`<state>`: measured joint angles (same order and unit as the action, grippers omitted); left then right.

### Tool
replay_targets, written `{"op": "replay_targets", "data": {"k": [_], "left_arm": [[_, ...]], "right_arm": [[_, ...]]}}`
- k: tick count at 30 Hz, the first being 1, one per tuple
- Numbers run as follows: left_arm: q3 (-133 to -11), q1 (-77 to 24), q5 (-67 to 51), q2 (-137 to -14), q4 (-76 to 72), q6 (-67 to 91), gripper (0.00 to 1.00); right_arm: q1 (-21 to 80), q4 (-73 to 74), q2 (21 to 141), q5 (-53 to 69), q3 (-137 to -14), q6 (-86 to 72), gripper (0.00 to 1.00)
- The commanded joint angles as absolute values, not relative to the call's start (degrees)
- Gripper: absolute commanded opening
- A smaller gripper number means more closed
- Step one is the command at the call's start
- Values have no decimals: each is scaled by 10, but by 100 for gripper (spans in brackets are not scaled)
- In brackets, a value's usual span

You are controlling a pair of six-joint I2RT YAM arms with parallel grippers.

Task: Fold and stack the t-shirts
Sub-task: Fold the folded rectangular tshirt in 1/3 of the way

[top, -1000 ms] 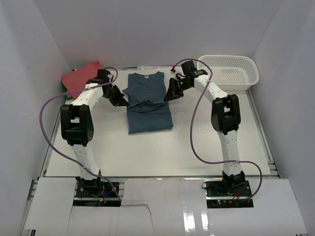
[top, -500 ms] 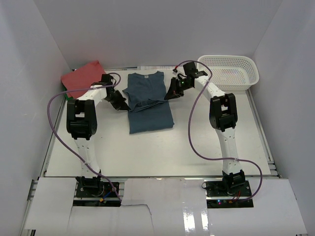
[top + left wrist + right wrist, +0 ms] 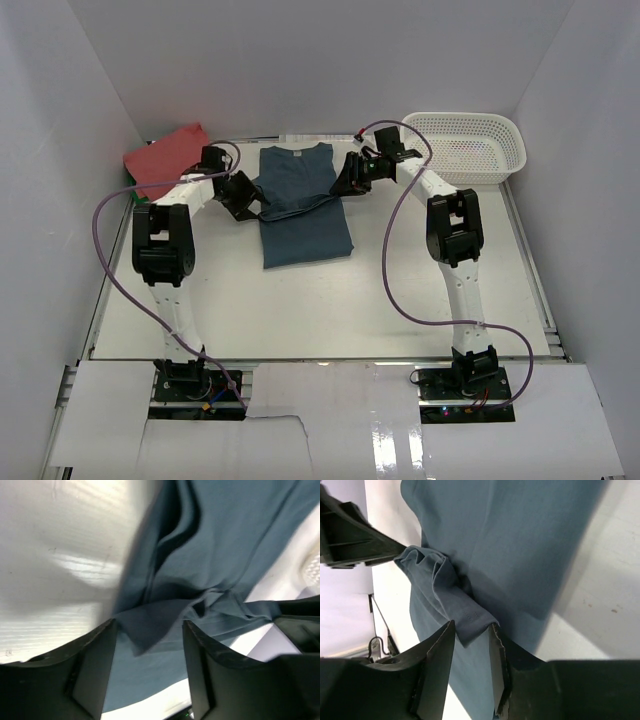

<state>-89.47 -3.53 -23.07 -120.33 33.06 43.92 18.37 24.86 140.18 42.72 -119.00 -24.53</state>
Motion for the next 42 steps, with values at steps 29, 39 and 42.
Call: {"op": "replay_targets", "data": {"k": [29, 39, 42], "left_arm": [[-560, -23, -172, -822, 227, 370, 70], [-547, -32, -178, -892, 192, 369, 70], [-555, -44, -181, -912, 188, 370, 70]], "right_arm": [[178, 118, 1221, 389, -892, -184, 68], [180, 113, 1259, 374, -898, -181, 67], [184, 114, 1266, 369, -901, -181, 66]]}}
